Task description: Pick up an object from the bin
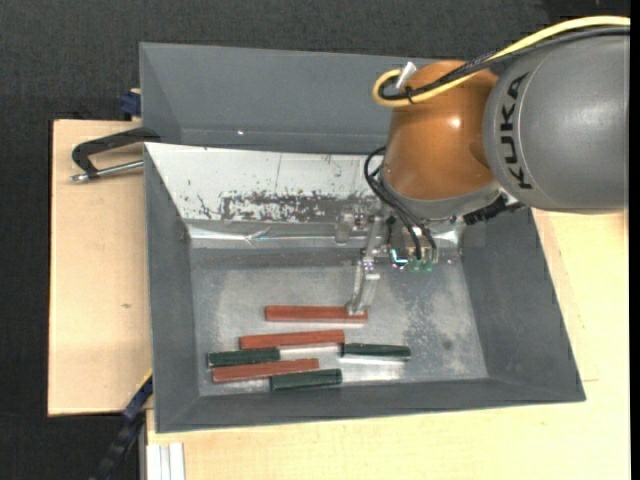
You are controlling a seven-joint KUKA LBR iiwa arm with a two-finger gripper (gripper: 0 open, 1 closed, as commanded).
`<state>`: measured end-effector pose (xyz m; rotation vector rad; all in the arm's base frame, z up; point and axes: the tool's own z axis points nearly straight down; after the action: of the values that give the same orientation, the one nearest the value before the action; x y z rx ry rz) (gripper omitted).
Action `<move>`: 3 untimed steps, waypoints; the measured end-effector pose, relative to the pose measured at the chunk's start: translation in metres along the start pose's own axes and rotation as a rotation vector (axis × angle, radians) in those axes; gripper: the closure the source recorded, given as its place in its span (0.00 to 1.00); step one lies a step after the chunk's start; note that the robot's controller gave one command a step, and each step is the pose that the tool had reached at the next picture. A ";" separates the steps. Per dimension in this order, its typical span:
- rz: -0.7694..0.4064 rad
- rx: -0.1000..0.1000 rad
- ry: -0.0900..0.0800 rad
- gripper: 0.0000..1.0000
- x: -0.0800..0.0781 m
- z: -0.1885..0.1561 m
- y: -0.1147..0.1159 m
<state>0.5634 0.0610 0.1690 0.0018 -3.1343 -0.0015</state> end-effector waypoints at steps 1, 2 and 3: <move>0.001 -0.001 -0.009 0.00 -0.002 -0.005 0.000; -0.070 0.000 -0.014 0.00 0.020 0.035 -0.006; -0.403 0.004 -0.008 1.00 0.015 0.093 0.016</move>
Offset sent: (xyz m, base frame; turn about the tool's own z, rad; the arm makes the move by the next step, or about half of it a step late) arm -0.0454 -0.0137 -0.0783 -0.1386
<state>0.5479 0.0771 0.0763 0.6299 -3.0786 0.0024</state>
